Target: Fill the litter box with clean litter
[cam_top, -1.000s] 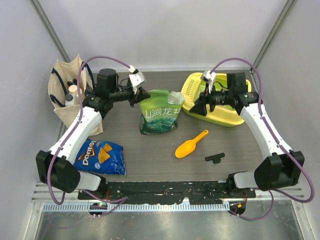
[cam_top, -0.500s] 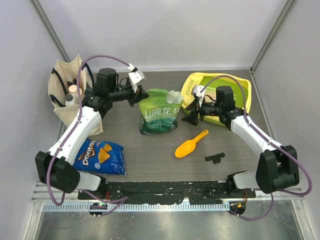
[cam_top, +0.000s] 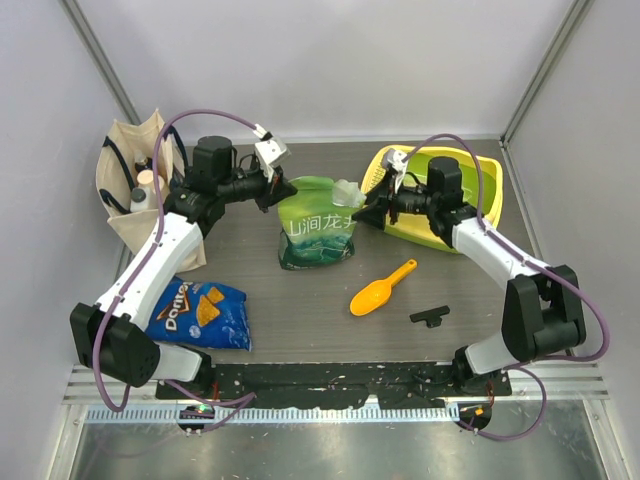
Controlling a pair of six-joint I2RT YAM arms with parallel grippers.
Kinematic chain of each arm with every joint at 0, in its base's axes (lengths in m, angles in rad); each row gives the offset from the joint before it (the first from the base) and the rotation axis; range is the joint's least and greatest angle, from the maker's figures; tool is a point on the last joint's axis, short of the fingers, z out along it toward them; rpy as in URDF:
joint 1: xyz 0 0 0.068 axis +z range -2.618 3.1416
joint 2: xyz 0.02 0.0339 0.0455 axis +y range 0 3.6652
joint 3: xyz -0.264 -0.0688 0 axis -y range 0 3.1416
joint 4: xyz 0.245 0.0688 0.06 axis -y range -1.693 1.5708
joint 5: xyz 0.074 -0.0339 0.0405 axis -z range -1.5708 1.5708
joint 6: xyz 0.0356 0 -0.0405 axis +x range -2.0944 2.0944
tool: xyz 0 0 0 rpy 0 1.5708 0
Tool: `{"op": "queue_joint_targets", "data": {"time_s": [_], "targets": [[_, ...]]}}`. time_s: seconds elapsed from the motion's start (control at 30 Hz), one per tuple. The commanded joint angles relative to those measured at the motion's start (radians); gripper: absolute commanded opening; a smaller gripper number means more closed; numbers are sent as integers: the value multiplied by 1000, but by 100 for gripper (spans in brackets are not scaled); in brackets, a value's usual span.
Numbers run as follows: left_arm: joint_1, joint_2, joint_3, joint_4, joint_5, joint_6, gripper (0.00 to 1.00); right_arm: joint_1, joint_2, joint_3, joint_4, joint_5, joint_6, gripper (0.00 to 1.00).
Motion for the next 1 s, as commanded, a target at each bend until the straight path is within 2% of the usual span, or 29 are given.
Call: {"op": "queue_joint_targets", "data": {"time_s": [0.0,0.43,0.53,0.6,0.67,0.7,0.8,0.83,0.9,0.97], "targets": [[6,-36,46,45,-30,-15,0,27,14,60,74,-65,72,57],[7,-41,37,70,-23,-26,0,73,49,57,53,-32,46,53],[7,-30,55,73,-17,-37,0,84,57,57,54,-25,42,50],[6,-21,78,72,-4,-49,0,93,63,61,57,-24,46,44],[6,-15,101,68,9,-64,16,99,67,64,64,-22,51,38],[7,-9,127,72,10,-86,32,102,67,61,71,-18,62,37],[7,-1,168,122,-35,-121,47,104,75,60,99,-16,88,33],[7,5,175,165,-93,-133,55,105,80,58,106,-13,91,31],[9,19,184,209,-164,-138,64,105,84,64,113,-9,97,29],[15,62,198,236,-250,-123,65,105,90,74,117,-2,103,27]]}}
